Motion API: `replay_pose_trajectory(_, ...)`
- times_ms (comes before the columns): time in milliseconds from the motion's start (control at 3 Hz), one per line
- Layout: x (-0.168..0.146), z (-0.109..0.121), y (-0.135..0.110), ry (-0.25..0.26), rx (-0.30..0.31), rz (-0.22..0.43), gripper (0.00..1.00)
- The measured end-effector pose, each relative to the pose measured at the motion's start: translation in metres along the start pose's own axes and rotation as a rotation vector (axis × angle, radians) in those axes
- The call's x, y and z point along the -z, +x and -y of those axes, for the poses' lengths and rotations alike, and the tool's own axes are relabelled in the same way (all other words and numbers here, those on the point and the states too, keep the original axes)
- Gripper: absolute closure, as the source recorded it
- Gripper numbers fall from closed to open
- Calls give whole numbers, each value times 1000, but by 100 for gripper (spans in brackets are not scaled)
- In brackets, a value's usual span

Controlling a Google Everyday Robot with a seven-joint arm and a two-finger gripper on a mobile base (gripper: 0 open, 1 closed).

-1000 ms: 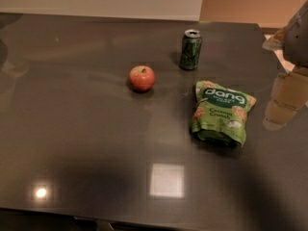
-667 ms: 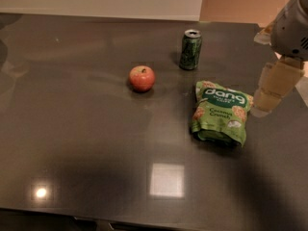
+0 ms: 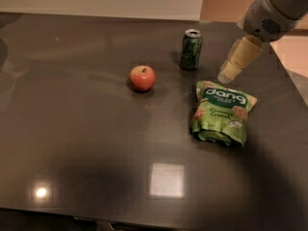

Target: Knock green can over

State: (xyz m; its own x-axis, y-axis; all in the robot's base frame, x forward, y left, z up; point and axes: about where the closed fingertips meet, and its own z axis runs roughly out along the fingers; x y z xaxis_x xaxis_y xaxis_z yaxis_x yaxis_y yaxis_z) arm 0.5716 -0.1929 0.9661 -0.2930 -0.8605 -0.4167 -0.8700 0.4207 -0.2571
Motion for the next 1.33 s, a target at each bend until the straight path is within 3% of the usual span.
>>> replay_pose_trajectory(1000,-99,119,-31,86,-333,243,0)
replay_pose_trajectory(1333,-126,139,-48,101,-385,337,0)
